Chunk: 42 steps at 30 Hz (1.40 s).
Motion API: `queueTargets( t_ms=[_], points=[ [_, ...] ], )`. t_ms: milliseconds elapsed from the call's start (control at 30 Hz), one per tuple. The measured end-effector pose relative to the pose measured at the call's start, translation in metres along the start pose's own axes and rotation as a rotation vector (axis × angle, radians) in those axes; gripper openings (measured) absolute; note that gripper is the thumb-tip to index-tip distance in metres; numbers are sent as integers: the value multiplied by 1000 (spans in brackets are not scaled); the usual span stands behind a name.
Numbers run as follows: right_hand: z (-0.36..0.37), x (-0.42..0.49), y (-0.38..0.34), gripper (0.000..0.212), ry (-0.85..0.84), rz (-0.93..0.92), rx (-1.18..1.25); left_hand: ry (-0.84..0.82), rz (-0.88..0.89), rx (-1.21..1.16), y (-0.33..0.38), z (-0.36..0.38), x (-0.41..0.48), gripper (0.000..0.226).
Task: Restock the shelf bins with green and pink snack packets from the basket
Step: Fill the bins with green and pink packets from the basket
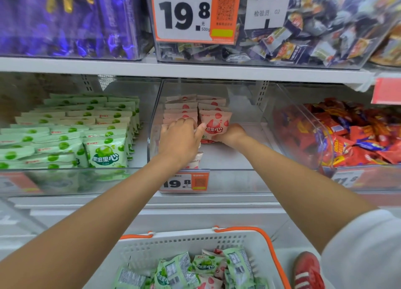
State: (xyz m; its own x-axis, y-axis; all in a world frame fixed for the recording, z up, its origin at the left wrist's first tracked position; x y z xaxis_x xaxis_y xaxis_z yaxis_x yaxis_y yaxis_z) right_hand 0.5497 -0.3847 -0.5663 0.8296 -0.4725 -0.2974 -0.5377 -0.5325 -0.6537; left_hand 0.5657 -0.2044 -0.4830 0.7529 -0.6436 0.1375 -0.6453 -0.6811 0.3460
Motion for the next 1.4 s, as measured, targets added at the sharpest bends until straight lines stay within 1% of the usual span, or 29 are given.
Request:
queueTargets(
  t_ms=[33,100,133,200,267,333,400,433,467,533,600,667,767,833,933,1000,1033,1100,1233,1267,1300,1367,1400],
  points=[
    [-2,-4,0,51,-8,27,-63,-5,-1,-7,0,-1,1,45],
    [-13,-17,2,36,12,63,-129,-25,-15,-55,0,-2,4,42],
    [-19,-28,1,29,29,67,-130,-32,-27,-93,-1,-5,4,41],
    [-32,-59,-7,25,90,23,-143,-10,-33,-131,2,-15,0,38],
    [-41,-95,-22,21,194,-83,-199,47,-6,-128,12,-31,-12,28],
    [-46,-137,-38,14,310,-210,-254,81,25,-199,21,-42,-34,19],
    [-43,-181,-48,11,421,-338,-290,96,36,-272,27,-45,-62,23],
    [-36,-201,-50,10,452,-385,-293,80,28,-297,26,-41,-76,24],
    [-25,-215,-46,10,448,-407,-285,50,16,-310,23,-34,-90,23],
    [10,-229,-25,11,339,-389,-265,-24,-17,-290,12,-11,-120,20],
    [59,-233,9,10,141,-321,-254,-108,-37,-226,-4,17,-149,17],
    [114,-231,53,13,-77,-216,-257,-251,-66,-153,-29,55,-180,16],
    [193,-227,102,21,-398,-69,-457,-508,-165,-79,-87,118,-225,20],
    [230,-225,116,23,-518,-30,-479,-636,-253,-61,-125,151,-249,25],
    [268,-225,141,13,-627,51,-506,-770,-319,-82,-151,183,-265,28],
    [292,-226,167,11,-725,123,-558,-793,-334,-121,-161,193,-269,25],
    [303,-227,177,14,-758,140,-558,-794,-340,-138,-166,196,-270,22],
    [318,-226,187,35,-773,152,-514,-792,-353,-155,-176,202,-274,20],
    [345,-231,204,60,-831,211,-395,-817,-375,-197,-180,209,-282,22],
    [349,-233,210,59,-840,227,-414,-827,-364,-203,-176,209,-283,23],
    [351,-235,216,51,-843,220,-461,-842,-354,-204,-172,208,-284,24],
    [349,-238,217,24,-834,183,-589,-862,-345,-219,-167,209,-287,23],
    [345,-236,214,14,-807,155,-626,-867,-341,-222,-166,210,-288,23]
  ],
)
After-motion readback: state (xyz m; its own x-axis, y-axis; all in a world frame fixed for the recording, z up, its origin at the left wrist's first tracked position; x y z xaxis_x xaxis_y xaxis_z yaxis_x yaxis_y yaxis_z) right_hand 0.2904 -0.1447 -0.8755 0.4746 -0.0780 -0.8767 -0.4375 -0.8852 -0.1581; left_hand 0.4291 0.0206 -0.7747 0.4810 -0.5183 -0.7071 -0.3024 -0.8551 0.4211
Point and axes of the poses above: each hand's wrist, its own x-axis towards the middle knuckle, its own z-axis out of the palm, y = z × x, the point moved 10 cm from there along x, towards the middle knuckle, and after that the axes turned 11 degrees about -y, right-handed, at the moved point
